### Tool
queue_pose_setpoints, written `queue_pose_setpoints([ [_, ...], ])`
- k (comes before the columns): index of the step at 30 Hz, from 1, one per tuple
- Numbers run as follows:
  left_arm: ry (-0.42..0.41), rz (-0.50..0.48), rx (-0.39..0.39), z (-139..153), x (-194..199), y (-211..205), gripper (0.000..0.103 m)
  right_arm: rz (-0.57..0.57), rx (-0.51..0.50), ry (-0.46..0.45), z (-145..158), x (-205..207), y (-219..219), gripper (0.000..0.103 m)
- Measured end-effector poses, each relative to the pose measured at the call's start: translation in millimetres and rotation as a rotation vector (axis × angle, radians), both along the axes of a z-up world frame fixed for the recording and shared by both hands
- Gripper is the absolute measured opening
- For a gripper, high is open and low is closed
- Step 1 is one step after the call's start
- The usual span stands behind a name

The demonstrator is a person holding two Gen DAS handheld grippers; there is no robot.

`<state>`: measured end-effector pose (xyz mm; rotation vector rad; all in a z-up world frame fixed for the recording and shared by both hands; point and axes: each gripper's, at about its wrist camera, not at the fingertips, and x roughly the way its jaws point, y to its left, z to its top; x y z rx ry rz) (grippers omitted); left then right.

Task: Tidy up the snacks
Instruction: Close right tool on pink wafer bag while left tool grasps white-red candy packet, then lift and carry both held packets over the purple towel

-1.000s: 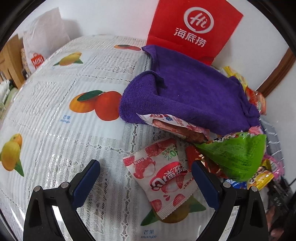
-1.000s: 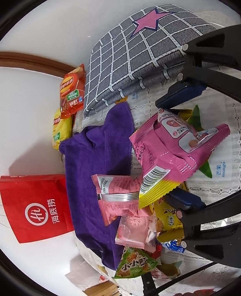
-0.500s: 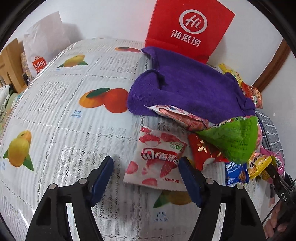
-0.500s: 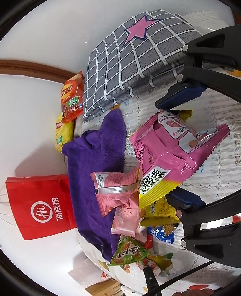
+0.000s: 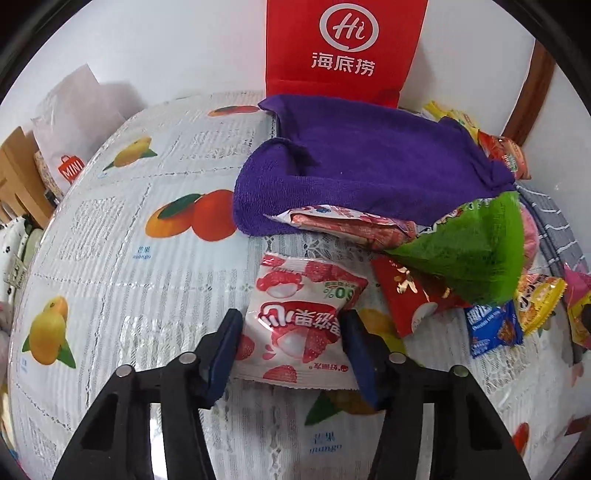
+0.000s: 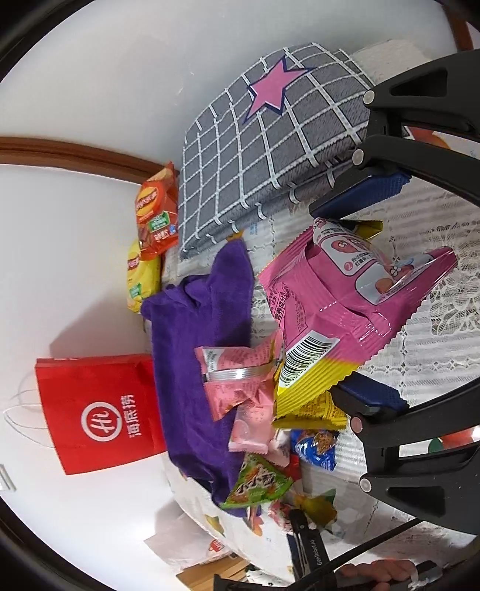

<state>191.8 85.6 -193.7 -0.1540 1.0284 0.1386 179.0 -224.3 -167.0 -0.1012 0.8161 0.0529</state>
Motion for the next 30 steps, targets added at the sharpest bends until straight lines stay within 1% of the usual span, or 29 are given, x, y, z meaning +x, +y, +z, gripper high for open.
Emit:
queue_pose_setpoints([
  [5,-0.026,-0.012,-0.025,17.6,-12.3,6.0,0.051,0.001,0.000,-0.018,16.0,-5.7,5.9,0.078],
  [7,-0.036,-0.005,-0.054,27.4,-16.6,10.7,0.051,-0.006,-0.002,-0.021,22.6,-5.5,8.6,0.078],
  [9,-0.055,-0.017,-0.086,40.1,-20.9,13.3,0.051,-0.007,0.004,-0.025,29.8,-4.2,11.5,0.078],
  [13,-0.090,-0.031,-0.066,62.2,-20.1,14.6,0.051,-0.001,0.025,-0.039,46.9,-0.7,18.2,0.078],
  [17,-0.119,-0.046,-0.068,84.8,-10.9,14.8,0.051,0.004,0.009,-0.065,67.5,5.7,28.7,0.078],
  [22,-0.165,-0.072,-0.061,111.5,7.3,11.4,0.051,0.021,0.040,-0.085,88.3,18.5,33.1,0.078],
  [25,-0.183,-0.095,-0.069,124.4,19.4,5.7,0.051,0.024,0.039,-0.096,96.4,28.9,36.3,0.078],
  [30,-0.205,-0.114,-0.048,139.9,42.8,-1.1,0.051,0.045,0.051,-0.107,108.7,55.2,44.0,0.078],
])
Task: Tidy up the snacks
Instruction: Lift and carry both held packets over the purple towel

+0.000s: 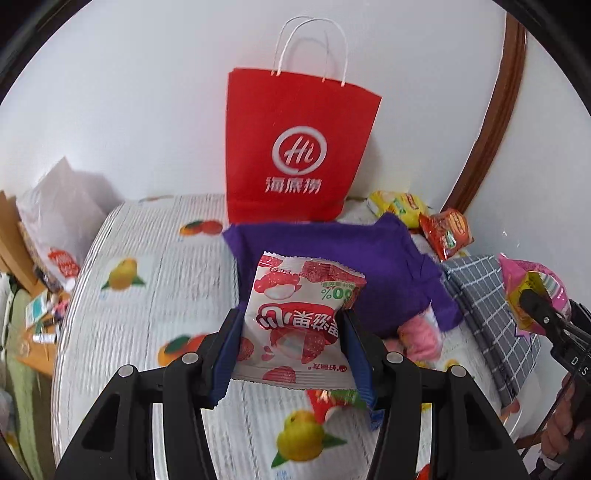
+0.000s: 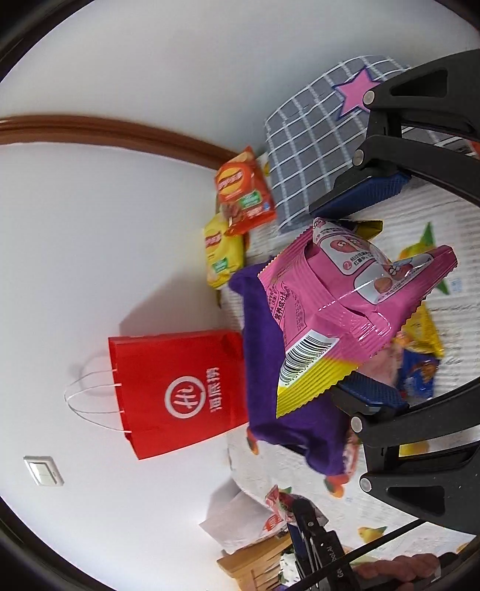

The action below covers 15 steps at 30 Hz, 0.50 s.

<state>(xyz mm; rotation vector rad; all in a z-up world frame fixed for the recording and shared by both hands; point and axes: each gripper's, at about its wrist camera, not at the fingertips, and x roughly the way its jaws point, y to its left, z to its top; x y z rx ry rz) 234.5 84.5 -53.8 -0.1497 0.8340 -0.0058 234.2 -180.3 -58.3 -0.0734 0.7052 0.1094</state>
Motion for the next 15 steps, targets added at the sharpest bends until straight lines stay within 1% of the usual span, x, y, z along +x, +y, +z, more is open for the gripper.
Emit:
queue_pose_setpoints([
  [4,-0.006,-0.005,0.010,7.4,22.6,-4.8,0.051,0.008,0.012,-0.003,5.2,24.9,4.6,0.078],
  [10,-0.003,-0.018,0.002,7.6,60.6,-7.9,0.051,0.011,0.013,-0.015,10.4,61.2,12.4,0.078],
  [15,-0.002,-0.019,-0.006,1.6,91.3,-8.8,0.051,0.023,0.010,-0.005,2.6,90.7,17.8,0.078],
])
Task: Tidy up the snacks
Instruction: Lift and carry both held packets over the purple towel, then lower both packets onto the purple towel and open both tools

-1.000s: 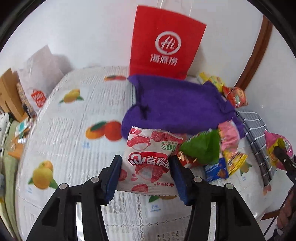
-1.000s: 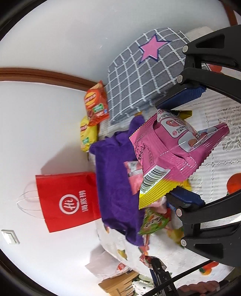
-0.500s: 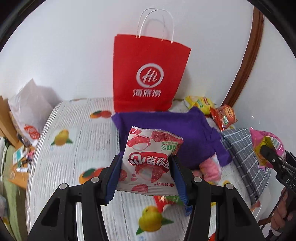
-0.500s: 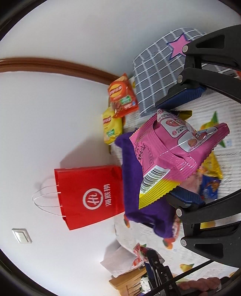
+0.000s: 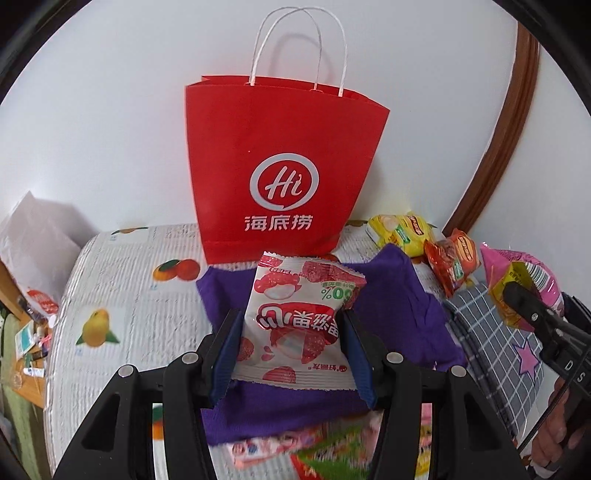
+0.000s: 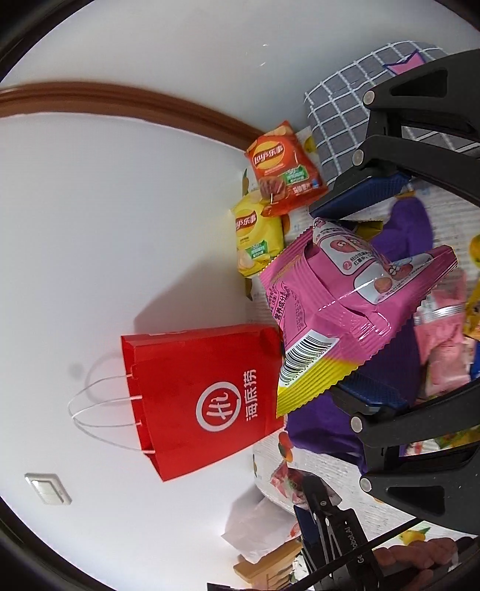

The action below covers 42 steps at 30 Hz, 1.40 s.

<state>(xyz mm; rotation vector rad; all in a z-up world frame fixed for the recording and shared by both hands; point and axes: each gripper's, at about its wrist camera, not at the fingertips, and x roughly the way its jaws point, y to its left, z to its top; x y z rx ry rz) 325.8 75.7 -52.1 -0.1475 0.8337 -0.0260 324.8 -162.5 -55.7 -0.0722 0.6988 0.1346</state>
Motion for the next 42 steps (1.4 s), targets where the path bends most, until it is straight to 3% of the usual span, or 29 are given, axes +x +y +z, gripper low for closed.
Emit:
queue_pose_setpoints([
  [8,0.040,0.023,0.005,-30.4,41.1,3.2,0.051,0.004,0.012,0.061,-23.6,50.1,4.8,0.078],
  [18,0.094,0.042,0.021,-59.8,63.4,13.3,0.051,0.009,0.025,0.109,-44.5,93.7,9.9,0.078],
  [42,0.238,0.052,-0.003,-113.2,86.7,21.1,0.051,0.018,-0.034,0.318,-113.7,135.0,10.9,0.078],
])
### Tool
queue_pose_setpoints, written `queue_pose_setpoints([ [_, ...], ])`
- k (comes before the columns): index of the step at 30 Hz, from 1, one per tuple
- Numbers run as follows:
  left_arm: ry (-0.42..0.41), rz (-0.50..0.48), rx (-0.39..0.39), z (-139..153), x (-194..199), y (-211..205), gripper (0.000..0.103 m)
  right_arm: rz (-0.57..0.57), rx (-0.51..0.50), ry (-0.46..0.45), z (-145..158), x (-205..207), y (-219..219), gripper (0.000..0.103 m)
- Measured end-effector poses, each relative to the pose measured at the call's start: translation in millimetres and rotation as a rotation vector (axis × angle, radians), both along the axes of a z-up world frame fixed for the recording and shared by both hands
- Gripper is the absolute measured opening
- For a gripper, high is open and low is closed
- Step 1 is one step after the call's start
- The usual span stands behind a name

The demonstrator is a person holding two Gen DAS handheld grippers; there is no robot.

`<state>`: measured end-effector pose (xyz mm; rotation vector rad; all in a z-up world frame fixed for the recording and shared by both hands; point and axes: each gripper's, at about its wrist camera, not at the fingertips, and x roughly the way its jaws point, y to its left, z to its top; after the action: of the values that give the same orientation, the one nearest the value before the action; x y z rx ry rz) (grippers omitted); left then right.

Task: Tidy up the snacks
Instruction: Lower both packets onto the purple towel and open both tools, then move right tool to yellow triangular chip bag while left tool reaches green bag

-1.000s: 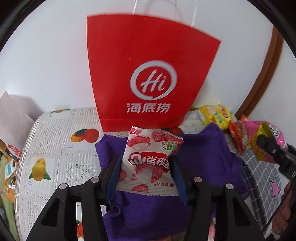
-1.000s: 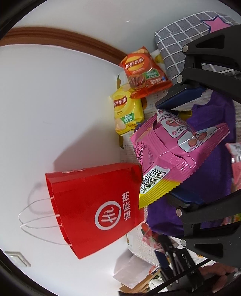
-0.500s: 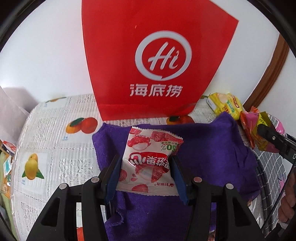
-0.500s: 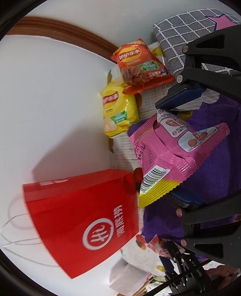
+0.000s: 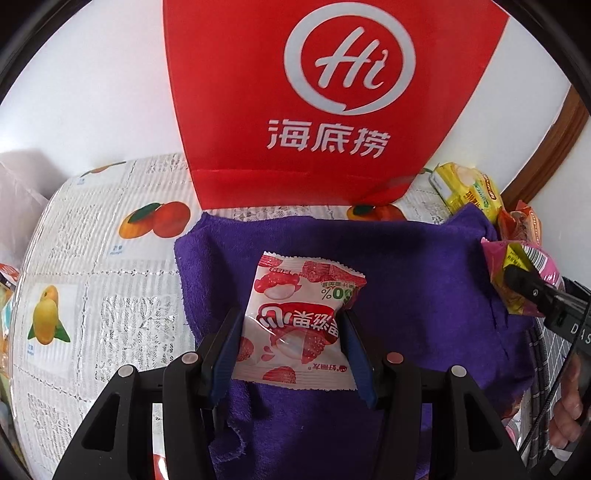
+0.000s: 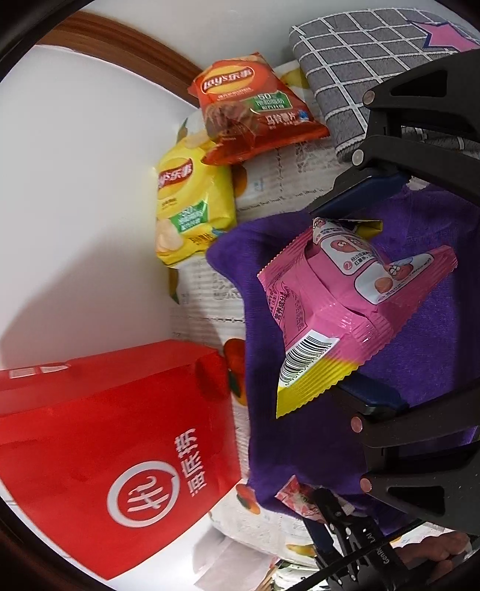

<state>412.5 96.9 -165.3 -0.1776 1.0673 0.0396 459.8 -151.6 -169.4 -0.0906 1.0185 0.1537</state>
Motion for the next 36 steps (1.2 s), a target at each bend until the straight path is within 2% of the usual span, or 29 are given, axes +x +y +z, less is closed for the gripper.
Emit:
queue_pose_setpoints([
  [11,0.018,0.021,-0.025,-9.3,2.5,8.0,0.052,-0.004,-0.006,0.024,-10.3,5.4,1.2,0.078],
  [21,0.006,0.022,-0.063,-12.0,3.1,7.9,0.052,0.039,-0.069,0.068,-21.6,5.9,16.1,0.080],
  [23,0.004,0.027,-0.058,-11.8,2.9,7.3,0.052,0.039,-0.079,0.064,-19.9,4.1,18.6,0.085],
  [28,0.011,0.019,-0.058,-13.6,4.6,3.3,0.053,0.077,-0.050,0.031,-7.7,-3.1,25.9,0.086],
  [33,-0.004,0.011,-0.081,-11.3,6.1,1.5,0.053,0.090,-0.019,-0.065,19.0,-15.8,26.5,0.086],
  [36,-0.007,-0.004,-0.091,-9.0,6.2,-0.5,0.067,0.089,0.023,-0.117,34.2,-21.4,22.7,0.086],
])
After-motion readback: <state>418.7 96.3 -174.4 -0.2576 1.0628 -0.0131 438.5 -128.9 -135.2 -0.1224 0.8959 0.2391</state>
